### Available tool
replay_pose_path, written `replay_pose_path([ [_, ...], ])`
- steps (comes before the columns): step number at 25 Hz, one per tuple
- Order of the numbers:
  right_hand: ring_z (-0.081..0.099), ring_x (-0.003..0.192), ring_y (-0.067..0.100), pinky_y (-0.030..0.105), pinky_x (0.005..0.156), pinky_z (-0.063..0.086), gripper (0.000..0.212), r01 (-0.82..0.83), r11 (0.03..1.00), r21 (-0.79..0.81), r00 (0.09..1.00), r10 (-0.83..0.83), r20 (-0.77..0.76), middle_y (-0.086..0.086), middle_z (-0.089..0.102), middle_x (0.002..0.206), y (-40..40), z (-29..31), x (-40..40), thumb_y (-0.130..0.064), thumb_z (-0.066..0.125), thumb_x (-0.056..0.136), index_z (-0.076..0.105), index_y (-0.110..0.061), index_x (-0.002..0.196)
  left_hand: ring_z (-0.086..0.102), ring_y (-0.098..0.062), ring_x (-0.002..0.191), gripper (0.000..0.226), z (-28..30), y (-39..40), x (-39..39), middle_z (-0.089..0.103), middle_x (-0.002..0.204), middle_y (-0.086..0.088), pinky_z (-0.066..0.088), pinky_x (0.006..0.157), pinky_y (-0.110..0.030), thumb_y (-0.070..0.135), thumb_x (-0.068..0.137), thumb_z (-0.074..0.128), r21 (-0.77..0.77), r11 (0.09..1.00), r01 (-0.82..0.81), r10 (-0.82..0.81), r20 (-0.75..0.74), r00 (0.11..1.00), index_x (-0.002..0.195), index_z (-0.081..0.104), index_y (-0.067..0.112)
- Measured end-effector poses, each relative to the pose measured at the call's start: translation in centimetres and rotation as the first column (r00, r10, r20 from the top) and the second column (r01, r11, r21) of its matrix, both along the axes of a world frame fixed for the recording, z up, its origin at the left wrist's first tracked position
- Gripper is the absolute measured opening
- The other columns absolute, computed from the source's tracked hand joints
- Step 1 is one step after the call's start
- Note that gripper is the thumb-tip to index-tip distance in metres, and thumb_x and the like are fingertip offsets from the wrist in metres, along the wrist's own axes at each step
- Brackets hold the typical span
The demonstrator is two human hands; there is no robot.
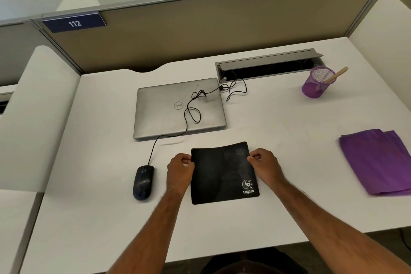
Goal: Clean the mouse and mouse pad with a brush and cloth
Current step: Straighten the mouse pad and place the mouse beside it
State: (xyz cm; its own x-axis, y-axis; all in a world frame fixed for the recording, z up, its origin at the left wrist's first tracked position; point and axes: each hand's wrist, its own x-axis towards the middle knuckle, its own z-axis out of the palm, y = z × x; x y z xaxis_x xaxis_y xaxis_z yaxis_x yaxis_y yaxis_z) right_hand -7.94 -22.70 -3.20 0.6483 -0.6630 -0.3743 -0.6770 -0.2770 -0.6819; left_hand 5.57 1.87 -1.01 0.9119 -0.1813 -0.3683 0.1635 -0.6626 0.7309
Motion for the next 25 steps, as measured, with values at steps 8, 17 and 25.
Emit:
replay_pose_path([
  [8,0.066,0.089,0.015,0.022,0.069,0.046,0.002,0.047,0.998,0.036,0.988,-0.052,0.147,-0.004,0.069,0.093,-5.2,0.3,-0.5,-0.017,0.067,0.098,0.066,-0.019,0.097,0.070,-0.023,0.099,0.023,1.0,-5.5,-0.3,0.068,0.108,0.001,0.064,0.084,-0.047,0.009,0.096,0.069,-0.115,0.993,-0.004,0.002,-0.010,1.000,0.116,0.064,0.020],
  [17,0.066,0.091,0.017,0.024,0.073,0.050,0.010,0.129,0.991,0.032,0.974,-0.132,0.184,0.002,0.070,0.098,-14.2,1.1,-0.9,-0.012,0.065,0.098,0.069,-0.008,0.107,0.071,-0.024,0.092,0.026,1.9,-14.7,-0.9,0.066,0.104,-0.004,0.063,0.062,-0.031,0.001,0.097,0.065,-0.229,0.973,-0.012,-0.009,-0.090,0.996,0.111,0.061,0.022],
  [25,0.066,0.097,0.022,0.030,0.082,0.051,0.017,0.148,0.988,0.049,0.981,-0.153,0.119,0.009,0.071,0.106,-18.7,0.4,-1.1,-0.010,0.063,0.099,0.067,-0.004,0.115,0.072,-0.026,0.087,0.025,0.5,-19.9,-0.6,0.068,0.098,-0.006,0.065,0.075,-0.048,0.000,0.095,0.066,-0.143,0.990,0.001,-0.019,-0.119,0.993,0.108,0.060,0.021],
])
